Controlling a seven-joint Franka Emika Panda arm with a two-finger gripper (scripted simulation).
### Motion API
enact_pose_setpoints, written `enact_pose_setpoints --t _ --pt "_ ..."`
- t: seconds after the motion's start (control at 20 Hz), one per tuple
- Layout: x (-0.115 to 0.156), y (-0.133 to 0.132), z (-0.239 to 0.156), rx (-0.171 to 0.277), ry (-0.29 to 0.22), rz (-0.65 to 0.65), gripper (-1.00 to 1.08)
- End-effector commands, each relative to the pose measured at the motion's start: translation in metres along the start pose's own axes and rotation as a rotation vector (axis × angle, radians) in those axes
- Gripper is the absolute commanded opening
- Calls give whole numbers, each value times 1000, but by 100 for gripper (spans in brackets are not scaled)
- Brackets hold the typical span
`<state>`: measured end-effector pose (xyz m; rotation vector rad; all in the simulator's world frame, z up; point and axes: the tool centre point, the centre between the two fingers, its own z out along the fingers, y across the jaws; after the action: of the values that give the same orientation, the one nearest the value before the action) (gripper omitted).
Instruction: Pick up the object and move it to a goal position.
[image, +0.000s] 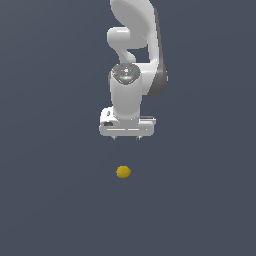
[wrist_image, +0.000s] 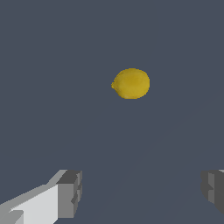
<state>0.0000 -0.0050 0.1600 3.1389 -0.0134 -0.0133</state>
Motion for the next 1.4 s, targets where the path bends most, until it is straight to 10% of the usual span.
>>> enact_pose_setpoints --t 0.0,0.7,1.35 --pt "0 0 0 0 0 0 100" --pt "7 -25 -11 11 22 -59 100" --pt "32 -15 8 17 16 141 100"
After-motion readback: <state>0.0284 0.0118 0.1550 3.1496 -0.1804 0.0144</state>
